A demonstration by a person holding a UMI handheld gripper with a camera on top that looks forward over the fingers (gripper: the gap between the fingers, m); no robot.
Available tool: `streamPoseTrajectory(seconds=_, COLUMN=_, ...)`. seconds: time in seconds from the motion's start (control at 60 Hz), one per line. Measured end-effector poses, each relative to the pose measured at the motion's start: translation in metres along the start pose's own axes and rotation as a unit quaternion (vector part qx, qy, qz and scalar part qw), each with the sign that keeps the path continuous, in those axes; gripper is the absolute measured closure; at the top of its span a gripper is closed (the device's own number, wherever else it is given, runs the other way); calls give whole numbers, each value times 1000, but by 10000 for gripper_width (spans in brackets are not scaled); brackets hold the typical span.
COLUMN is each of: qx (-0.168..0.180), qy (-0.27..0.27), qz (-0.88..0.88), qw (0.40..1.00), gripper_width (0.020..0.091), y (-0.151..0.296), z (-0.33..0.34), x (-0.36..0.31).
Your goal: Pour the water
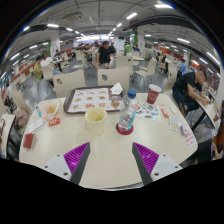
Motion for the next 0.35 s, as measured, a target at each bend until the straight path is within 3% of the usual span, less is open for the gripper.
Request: streamPoseTrajectory(seconds=0.35, qx=1, qy=3, qz=31, qw=1000, gripper_width=258, y=-3, z=8, x=-13)
Point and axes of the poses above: the point between the fingertips, and its own axes, seen from behind it with the camera up: x to the right, y up, z backward, against the way the camera looks, the point moved 2 cm from there along z, backward, against the way the camera looks, and after that the axes turned 5 degrees about x, right-handed, at the moved point
